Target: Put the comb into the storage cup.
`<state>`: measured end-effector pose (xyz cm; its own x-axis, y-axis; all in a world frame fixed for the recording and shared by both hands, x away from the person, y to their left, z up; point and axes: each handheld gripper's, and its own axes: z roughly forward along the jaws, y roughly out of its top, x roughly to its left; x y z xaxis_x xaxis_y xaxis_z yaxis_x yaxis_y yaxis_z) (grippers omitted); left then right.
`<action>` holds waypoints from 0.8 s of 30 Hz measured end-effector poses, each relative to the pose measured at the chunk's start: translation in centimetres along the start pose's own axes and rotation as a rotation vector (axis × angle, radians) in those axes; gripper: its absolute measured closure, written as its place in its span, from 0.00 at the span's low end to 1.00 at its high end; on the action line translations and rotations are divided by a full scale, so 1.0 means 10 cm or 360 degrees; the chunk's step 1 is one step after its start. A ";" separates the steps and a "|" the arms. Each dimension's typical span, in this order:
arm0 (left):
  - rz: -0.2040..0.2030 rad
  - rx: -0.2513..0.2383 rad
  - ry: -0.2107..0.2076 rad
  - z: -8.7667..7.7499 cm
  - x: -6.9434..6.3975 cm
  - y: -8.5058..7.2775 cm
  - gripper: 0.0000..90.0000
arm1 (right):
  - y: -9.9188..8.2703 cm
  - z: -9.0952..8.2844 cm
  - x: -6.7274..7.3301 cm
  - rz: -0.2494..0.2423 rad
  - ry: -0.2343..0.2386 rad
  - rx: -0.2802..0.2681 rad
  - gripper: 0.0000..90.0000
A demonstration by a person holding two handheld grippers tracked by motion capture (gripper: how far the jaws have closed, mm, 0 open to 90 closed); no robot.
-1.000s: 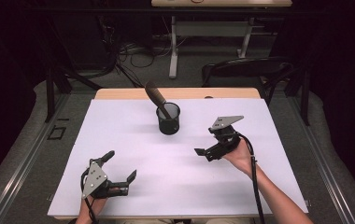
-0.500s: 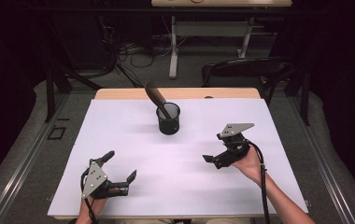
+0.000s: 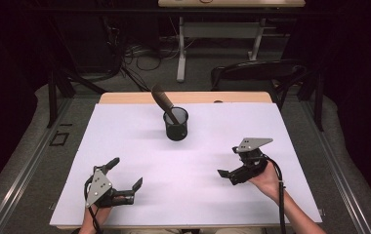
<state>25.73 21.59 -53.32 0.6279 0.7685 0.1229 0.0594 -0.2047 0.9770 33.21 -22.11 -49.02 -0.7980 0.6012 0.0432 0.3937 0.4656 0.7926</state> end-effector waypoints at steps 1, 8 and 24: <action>0.0000 -0.0001 0.0001 0.00 0.00 0.00 0.01 | -0.02 -0.01 0.00 0.0006 -0.0002 -0.0004 0.00; -0.0002 0.0002 0.0001 0.00 0.00 0.00 0.01 | -0.11 -0.11 0.01 0.0015 -0.0036 -0.0028 0.00; -0.0003 0.0003 0.0002 0.00 0.00 0.00 0.01 | -0.31 -0.24 0.04 0.0016 -0.0106 -0.0067 0.00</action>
<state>25.71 21.62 -53.34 0.6266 0.7698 0.1215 0.0622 -0.2047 0.9768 30.59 -24.90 -49.99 -0.7612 0.6484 0.0116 0.3810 0.4327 0.8171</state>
